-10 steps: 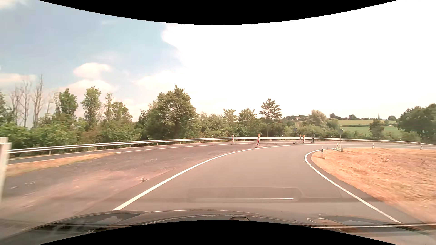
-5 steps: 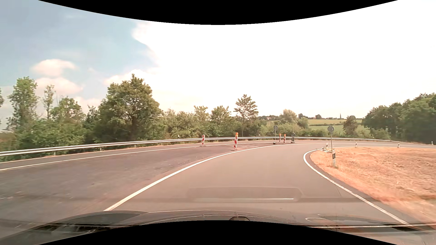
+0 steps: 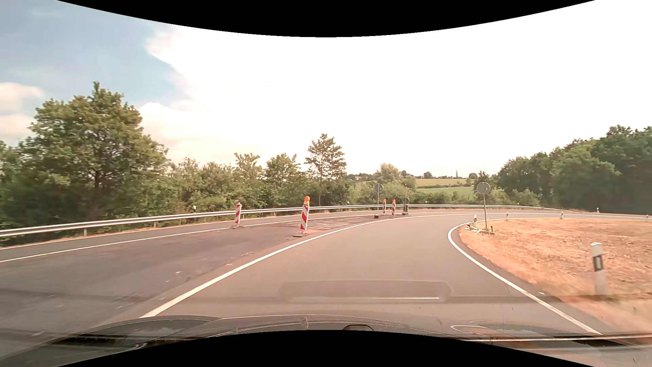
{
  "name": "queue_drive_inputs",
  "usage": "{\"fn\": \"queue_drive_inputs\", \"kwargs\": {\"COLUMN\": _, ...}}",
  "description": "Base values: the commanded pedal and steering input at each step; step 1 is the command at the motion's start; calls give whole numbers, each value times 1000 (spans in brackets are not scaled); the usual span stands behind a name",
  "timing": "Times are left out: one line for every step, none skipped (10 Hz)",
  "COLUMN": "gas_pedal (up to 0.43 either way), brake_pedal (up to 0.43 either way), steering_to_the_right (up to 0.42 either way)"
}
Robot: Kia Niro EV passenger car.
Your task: Follow the waypoints while adhering to traffic rules and regulations
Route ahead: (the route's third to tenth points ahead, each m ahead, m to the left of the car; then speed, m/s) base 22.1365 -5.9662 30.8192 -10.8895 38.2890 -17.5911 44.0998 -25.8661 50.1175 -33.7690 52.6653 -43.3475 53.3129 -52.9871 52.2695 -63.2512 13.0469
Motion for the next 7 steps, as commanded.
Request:
{"fn": "queue_drive_inputs", "kwargs": {"gas_pedal": 138, "brake_pedal": 0, "steering_to_the_right": 104}}
{"fn": "queue_drive_inputs", "kwargs": {"gas_pedal": 138, "brake_pedal": 0, "steering_to_the_right": 103}}
{"fn": "queue_drive_inputs", "kwargs": {"gas_pedal": 138, "brake_pedal": 0, "steering_to_the_right": 101}}
{"fn": "queue_drive_inputs", "kwargs": {"gas_pedal": 138, "brake_pedal": 0, "steering_to_the_right": 99}}
{"fn": "queue_drive_inputs", "kwargs": {"gas_pedal": 138, "brake_pedal": 0, "steering_to_the_right": 99}}
{"fn": "queue_drive_inputs", "kwargs": {"gas_pedal": 138, "brake_pedal": 0, "steering_to_the_right": 96}}
{"fn": "queue_drive_inputs", "kwargs": {"gas_pedal": 138, "brake_pedal": 0, "steering_to_the_right": 93}}
